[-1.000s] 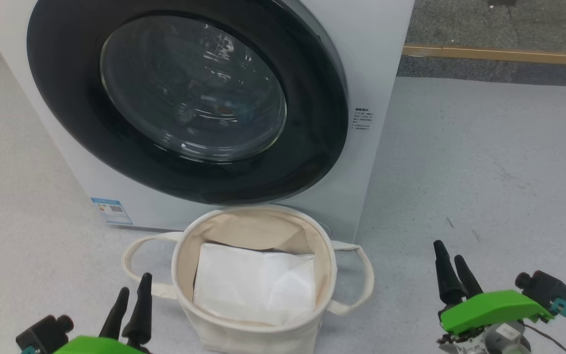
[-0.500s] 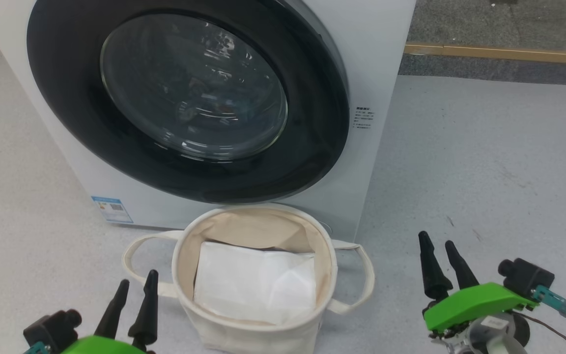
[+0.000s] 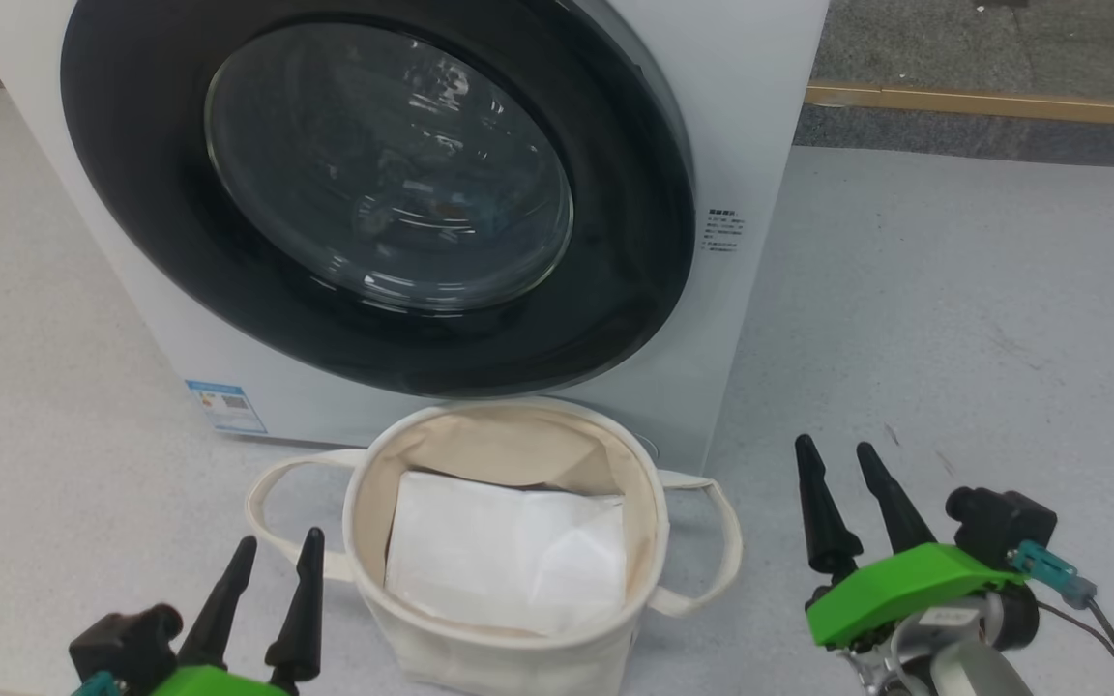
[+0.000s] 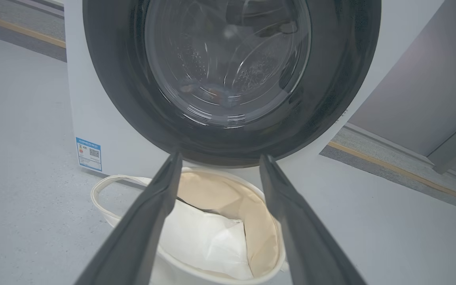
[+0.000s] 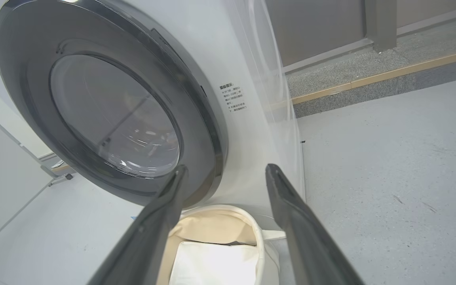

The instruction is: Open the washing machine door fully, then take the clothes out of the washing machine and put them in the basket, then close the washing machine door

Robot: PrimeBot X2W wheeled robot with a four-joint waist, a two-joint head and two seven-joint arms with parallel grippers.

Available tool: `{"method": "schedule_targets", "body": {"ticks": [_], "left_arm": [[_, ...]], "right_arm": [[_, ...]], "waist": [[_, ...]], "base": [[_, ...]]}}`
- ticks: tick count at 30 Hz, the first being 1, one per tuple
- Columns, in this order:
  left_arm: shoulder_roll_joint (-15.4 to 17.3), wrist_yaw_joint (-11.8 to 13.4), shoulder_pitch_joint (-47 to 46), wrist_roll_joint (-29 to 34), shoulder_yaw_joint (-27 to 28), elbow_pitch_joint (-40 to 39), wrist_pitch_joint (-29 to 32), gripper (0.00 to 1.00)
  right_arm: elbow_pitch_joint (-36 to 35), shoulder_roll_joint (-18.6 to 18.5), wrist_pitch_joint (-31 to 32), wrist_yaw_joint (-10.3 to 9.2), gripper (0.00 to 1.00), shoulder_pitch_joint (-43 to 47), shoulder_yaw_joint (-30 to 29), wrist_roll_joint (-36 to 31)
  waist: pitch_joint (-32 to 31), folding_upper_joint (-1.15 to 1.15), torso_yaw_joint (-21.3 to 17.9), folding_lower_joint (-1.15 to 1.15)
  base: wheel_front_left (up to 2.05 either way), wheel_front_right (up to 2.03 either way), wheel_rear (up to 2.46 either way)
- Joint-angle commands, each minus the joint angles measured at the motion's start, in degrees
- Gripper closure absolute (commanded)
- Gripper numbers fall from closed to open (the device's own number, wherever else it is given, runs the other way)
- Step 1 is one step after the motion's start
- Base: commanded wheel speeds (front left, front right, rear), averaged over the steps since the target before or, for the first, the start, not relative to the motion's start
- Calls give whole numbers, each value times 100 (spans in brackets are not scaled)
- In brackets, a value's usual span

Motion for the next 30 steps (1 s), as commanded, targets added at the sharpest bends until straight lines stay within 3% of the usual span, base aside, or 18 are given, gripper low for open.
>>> {"method": "schedule_targets", "body": {"ticks": [1, 30], "left_arm": [[186, 47, -314, 207, 110, -240, -110, 0], [585, 306, -332, 1653, -130, -487, -579, 0]], "right_arm": [[-239, -38, -109, 1, 0, -330, 147, -226], [-370, -82, -388, 1, 0, -413, 265, -2160]], "waist": [[5, 0, 6, 0], [23, 0, 48, 0]], "base": [[0, 0, 0], [0, 0, 0]]}}
